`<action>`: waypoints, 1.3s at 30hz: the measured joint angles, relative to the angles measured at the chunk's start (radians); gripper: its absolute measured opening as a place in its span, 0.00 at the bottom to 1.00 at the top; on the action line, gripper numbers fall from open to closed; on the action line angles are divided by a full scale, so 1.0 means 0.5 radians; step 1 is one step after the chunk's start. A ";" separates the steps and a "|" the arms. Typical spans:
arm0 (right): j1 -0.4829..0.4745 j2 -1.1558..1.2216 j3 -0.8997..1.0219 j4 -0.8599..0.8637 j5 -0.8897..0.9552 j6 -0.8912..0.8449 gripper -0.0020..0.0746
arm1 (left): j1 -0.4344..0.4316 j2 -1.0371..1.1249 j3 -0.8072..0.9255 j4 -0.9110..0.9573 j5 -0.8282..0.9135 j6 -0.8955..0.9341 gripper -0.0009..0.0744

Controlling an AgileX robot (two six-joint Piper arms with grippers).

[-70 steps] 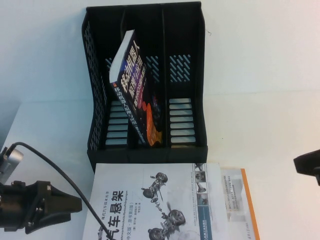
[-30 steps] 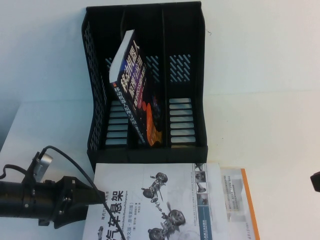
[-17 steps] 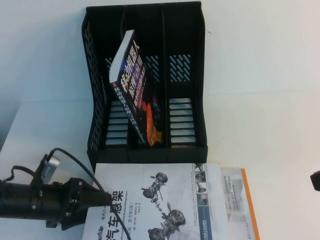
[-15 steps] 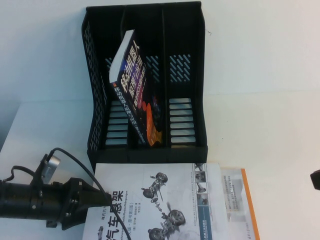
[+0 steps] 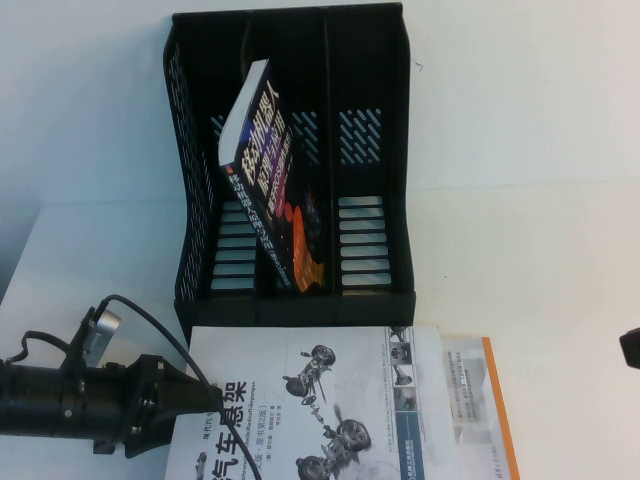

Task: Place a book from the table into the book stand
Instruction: Pick up the book with your left arm

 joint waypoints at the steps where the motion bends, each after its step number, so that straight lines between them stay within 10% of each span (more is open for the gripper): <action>1: 0.000 0.000 0.000 0.003 -0.005 0.000 0.02 | 0.000 0.000 0.000 0.000 0.000 0.000 0.59; 14: 0.000 0.000 0.000 0.013 -0.048 0.000 0.02 | 0.000 0.000 0.000 0.000 -0.019 0.000 0.57; 22: 0.000 0.000 0.000 0.017 -0.093 0.032 0.02 | 0.000 0.000 0.000 0.003 -0.045 0.000 0.20; 39: 0.000 0.000 0.000 0.024 -0.115 0.041 0.02 | 0.000 -0.140 0.000 -0.026 0.163 -0.008 0.17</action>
